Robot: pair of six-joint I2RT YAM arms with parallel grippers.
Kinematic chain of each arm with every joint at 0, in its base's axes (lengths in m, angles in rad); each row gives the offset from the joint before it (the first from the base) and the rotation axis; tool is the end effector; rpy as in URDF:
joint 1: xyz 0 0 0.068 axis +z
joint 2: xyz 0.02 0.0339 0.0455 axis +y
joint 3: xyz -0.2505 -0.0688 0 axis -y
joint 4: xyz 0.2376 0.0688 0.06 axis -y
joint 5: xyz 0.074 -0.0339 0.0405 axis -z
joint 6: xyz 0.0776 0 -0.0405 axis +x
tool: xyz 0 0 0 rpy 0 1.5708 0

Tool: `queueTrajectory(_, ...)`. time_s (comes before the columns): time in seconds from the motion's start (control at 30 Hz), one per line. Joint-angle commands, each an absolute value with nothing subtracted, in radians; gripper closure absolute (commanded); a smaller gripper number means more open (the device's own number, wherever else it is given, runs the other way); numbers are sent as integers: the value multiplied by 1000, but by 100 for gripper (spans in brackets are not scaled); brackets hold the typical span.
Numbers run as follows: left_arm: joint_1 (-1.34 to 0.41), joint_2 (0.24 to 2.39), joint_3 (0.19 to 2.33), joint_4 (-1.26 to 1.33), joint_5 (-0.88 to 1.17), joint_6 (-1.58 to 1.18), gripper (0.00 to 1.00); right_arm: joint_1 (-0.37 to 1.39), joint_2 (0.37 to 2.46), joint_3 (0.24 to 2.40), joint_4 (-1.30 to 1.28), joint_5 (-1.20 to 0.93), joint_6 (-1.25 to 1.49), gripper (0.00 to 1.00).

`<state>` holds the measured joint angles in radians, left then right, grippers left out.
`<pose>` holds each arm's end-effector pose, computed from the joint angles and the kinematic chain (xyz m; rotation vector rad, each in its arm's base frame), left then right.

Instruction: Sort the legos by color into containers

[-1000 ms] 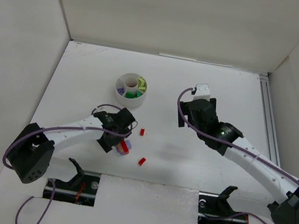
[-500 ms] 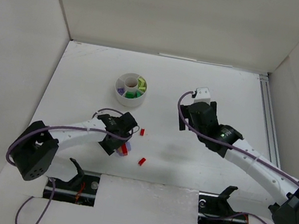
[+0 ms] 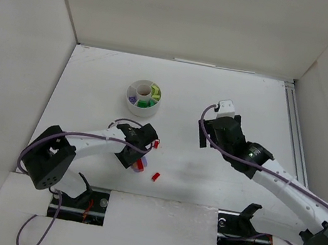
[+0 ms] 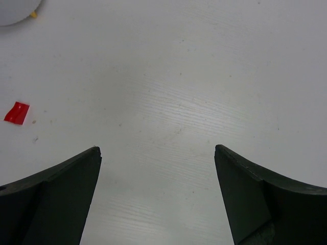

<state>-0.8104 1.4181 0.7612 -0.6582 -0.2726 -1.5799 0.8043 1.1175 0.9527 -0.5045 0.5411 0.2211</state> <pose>0.1835 -0.1626 0.1196 -1.0925 2.5670 -0.1932 0.2124 0.1630 0.2717 -0.3357 2.1049 -0.0090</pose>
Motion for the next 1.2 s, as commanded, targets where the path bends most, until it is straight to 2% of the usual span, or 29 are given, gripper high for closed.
queueTrajectory(0.0, -815, 1385, 817, -692, -313, -1560, 74, 798, 1031, 905, -444, 432, 129, 3)
queueTrajectory(0.27, -933, 1235, 989, -617, -558, -1309, 77, 798, 899, 828, -302, -119, 8, 2)
queueTrajectory(0.4, -971, 1097, 939, -368, -545, -1119, 79, 798, 911, 828, -212, -253, 84, 2)
queueTrajectory(0.53, -971, 921, 804, -134, -480, -1015, 77, 798, 986, 902, -164, -290, 179, 4)
queueTrajectory(0.63, -980, 832, 761, -95, -480, -999, 77, 798, 1041, 937, -143, -313, 232, 6)
queueTrajectory(1.0, -989, 865, 805, -143, -512, -1020, 77, 837, 1130, 1032, -115, -318, 265, 8)
queueTrajectory(1.03, -989, 865, 805, -143, -521, -1020, 77, 848, 1140, 1043, -115, -318, 274, 13)
queueTrajectory(1.17, -989, 856, 805, -143, -531, -1029, 79, 868, 1183, 1065, -115, -308, 275, 17)
